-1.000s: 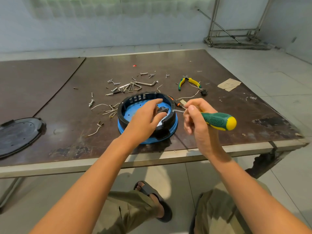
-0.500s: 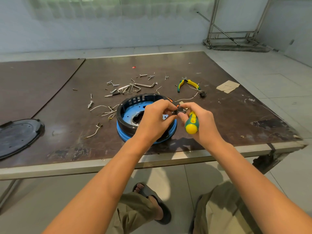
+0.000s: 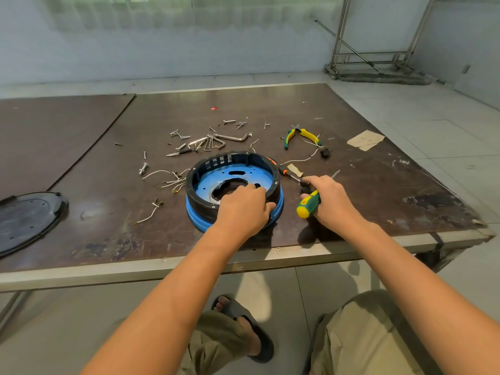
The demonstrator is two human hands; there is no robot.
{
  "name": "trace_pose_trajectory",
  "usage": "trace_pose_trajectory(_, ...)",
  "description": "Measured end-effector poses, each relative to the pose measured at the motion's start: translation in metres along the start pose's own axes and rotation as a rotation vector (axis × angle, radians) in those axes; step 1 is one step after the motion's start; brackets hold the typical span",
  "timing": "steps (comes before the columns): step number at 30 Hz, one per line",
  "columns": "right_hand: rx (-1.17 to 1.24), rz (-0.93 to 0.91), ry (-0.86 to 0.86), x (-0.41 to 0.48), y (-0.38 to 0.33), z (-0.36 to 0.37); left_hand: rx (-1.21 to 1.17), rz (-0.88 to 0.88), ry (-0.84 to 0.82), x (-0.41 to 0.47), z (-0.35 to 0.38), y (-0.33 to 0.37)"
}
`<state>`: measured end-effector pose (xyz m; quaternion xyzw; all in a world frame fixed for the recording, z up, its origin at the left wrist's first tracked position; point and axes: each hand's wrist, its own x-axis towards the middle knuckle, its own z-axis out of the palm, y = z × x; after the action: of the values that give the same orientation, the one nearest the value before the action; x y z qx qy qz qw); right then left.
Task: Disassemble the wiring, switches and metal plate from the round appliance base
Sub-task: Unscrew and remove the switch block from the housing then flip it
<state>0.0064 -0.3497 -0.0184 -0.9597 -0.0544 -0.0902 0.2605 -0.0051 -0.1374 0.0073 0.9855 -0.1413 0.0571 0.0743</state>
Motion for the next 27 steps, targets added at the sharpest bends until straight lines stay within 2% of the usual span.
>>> trace_pose_trajectory(4,-0.011,0.031,-0.049,0.000,0.002,-0.002,-0.008,-0.012,0.010,0.001,-0.003,0.002)
trace_pose_trajectory(9,-0.045,-0.071,-0.136,-0.004,-0.002,-0.008,-0.170,-0.049,0.152,0.001,-0.023,-0.009)
trace_pose_trajectory(12,0.128,-0.102,-0.068,-0.007,-0.021,-0.016,-0.415,-0.066,0.273,0.002,-0.051,-0.021)
trace_pose_trajectory(14,0.280,-0.135,0.002,-0.009,-0.042,-0.021,-0.703,-0.079,0.347,0.000,-0.072,-0.028)
trace_pose_trajectory(18,0.644,-0.156,0.093,-0.013,-0.094,-0.035,-1.376,-0.321,0.365,-0.009,-0.096,-0.037)
trace_pose_trajectory(20,0.783,-0.212,0.104,-0.013,-0.117,-0.040,-1.578,-0.415,0.350,-0.015,-0.093,-0.035)
trace_pose_trajectory(23,0.763,-0.302,0.034,-0.012,-0.139,-0.043,-1.730,-0.479,0.374,-0.025,-0.081,-0.032)
trace_pose_trajectory(27,0.659,-0.389,-0.056,-0.013,-0.152,-0.038,-1.678,-0.476,0.362,-0.034,-0.076,-0.041)
